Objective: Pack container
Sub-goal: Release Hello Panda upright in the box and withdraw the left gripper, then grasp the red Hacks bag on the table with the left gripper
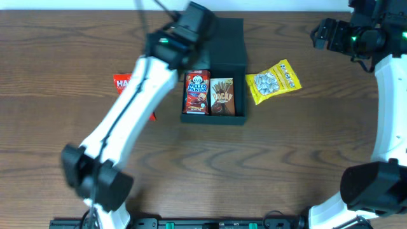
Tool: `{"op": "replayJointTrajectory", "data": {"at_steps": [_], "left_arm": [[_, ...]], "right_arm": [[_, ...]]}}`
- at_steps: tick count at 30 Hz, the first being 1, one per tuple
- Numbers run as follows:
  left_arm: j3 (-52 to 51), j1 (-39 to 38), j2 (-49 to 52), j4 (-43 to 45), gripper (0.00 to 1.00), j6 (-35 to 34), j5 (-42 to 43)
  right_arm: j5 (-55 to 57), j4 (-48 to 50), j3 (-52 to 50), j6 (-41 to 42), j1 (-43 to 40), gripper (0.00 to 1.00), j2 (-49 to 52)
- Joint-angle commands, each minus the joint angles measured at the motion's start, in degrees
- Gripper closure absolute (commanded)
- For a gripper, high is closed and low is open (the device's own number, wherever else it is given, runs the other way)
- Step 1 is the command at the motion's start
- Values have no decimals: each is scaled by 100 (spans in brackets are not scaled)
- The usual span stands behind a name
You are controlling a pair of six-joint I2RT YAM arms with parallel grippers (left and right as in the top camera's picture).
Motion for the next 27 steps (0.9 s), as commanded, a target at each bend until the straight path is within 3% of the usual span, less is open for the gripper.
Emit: {"op": "replayJointTrajectory", "data": {"at_steps": [1, 12, 14, 15, 22, 27], "left_arm": [[-31, 505, 79, -474, 94, -326, -850], [-1447, 1755, 90, -678, 93, -245, 37], [-1864, 1838, 90, -448, 81, -245, 164], [-2105, 1851, 90, -289, 63, -258, 227], [-3217, 1880, 90, 732, 11, -286, 739], [-3554, 1880, 90, 1329, 3, -284, 476]], "right_arm": [[-59, -7, 79, 7, -31, 1, -63], [-59, -9, 79, -101, -31, 1, -63], [-59, -4, 79, -101, -31, 1, -63], [-57, -2, 79, -101, -31, 1, -63], [-59, 17, 79, -101, -26, 1, -63], [-59, 11, 79, -101, -26, 1, -63]]}}
